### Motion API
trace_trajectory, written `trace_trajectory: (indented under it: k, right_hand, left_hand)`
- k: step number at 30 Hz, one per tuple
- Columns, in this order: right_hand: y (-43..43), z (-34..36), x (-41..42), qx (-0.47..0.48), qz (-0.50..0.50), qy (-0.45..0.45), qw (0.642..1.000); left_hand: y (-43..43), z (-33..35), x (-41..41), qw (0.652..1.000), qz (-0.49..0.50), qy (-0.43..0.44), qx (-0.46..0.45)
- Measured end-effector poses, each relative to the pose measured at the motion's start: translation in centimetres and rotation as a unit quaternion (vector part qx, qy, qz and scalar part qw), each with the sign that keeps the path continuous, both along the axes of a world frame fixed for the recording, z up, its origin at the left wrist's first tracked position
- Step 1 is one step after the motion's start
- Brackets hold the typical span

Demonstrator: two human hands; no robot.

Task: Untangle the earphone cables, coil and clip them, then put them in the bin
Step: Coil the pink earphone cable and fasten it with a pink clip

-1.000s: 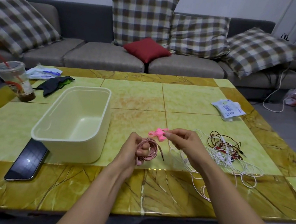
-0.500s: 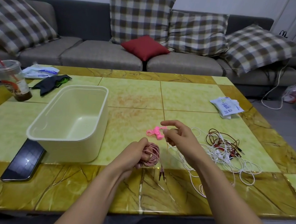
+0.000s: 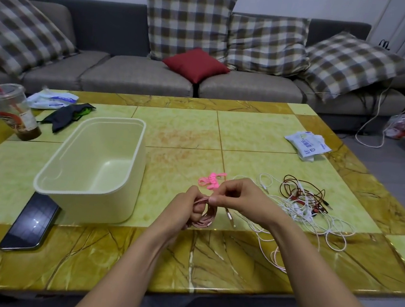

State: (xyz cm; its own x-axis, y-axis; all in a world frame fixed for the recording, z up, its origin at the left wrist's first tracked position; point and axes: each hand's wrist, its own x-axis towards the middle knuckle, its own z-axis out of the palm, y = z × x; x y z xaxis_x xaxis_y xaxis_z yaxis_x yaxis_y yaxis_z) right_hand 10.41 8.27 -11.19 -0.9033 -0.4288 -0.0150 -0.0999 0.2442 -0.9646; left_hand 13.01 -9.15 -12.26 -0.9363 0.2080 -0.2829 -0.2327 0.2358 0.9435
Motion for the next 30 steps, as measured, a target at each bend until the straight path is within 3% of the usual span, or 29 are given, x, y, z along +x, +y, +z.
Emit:
trace_trajectory:
  k: [3, 9, 14, 19, 24, 30]
  right_hand:
    - [0.1, -0.4, -0.1, -0.028, -0.022, -0.003, 0.999]
    - [0.3, -1.2, -0.5, -0.043, -0.035, 0.000, 0.998]
    - [0.5, -1.3, -0.1, 0.059, 0.089, 0.001, 0.994]
    - [0.5, -2.0, -0.3, 0.129, 0.100, -0.002, 0.987]
    - [0.6, -2.9, -0.4, 0.183, 0.098, 0.006, 0.978]
    - [0.6, -3.0, -0.4, 0.189, 0.082, 0.014, 0.978]
  left_hand:
    - [-0.1, -0.2, -0.1, 0.998, -0.022, -0.011, 0.060]
    - [0.0, -0.1, 0.0, 0.996, -0.059, -0.001, 0.072]
    - [-0.7, -0.1, 0.1, 0.992, -0.086, -0.032, 0.091]
    - [-1.4, 0.0, -0.3, 0.986, -0.109, -0.081, 0.098]
    - [-2.3, -0.2, -0.6, 0.989, -0.142, -0.047, 0.000]
    - [-1.3, 0.6, -0.6, 0.988, -0.144, 0.015, -0.043]
